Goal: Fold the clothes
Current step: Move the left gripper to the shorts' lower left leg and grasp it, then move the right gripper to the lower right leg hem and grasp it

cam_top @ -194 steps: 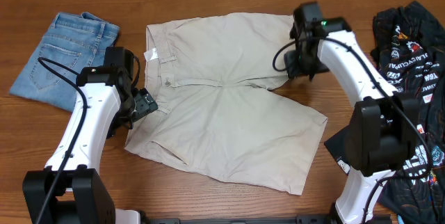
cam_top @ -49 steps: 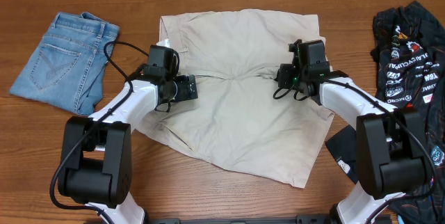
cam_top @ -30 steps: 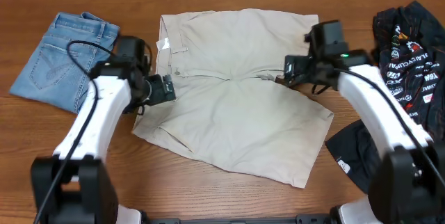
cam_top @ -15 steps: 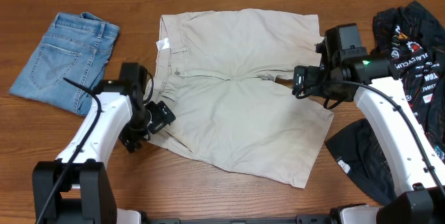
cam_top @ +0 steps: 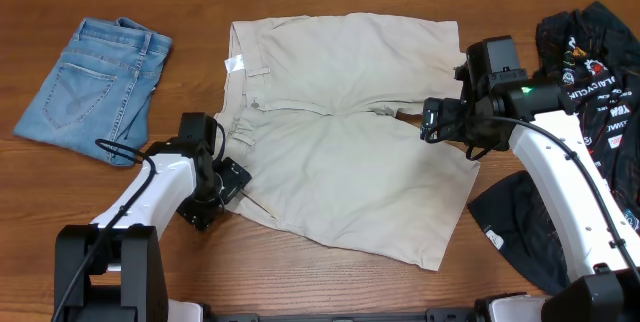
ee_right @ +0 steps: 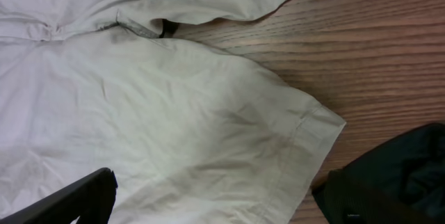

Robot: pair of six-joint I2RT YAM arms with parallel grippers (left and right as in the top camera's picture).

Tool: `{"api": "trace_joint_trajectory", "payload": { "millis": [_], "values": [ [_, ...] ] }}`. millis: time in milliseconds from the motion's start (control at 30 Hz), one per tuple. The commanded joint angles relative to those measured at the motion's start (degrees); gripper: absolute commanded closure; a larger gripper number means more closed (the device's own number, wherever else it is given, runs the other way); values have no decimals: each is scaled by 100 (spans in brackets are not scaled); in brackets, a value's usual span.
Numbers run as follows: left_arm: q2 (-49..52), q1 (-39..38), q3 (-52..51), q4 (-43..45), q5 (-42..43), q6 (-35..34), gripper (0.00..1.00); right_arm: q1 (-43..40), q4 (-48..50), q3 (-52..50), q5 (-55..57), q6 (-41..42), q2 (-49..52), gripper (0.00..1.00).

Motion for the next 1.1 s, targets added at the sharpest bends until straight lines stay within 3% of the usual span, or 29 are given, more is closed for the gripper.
{"api": "trace_joint_trajectory", "payload": {
  "millis": [0, 367, 767, 867, 1033, 1067],
  "values": [
    [-35, 4, -22, 15, -431, -120, 6, -2, 31, 39, -31, 48, -11, 0],
    [-372, 4, -20, -37, -1585, -87, 1, -2, 72, 39, -31, 48, -11, 0],
    [-363, 4, -564, 1099, -1394, -87, 20, -2, 22, 39, -35, 50, -11, 0],
    [-363, 4, -669, 1217, -1401, -87, 36, -2, -20, 39, -35, 48, -11, 0],
    [-363, 4, -671, 1248, -1397, -83, 82, -2, -184, 39, -35, 50, -11, 0],
    [-365, 4, -671, 1237, -1394, -72, 85, -2, -273, 39, -33, 55, -11, 0]
  ]
}}
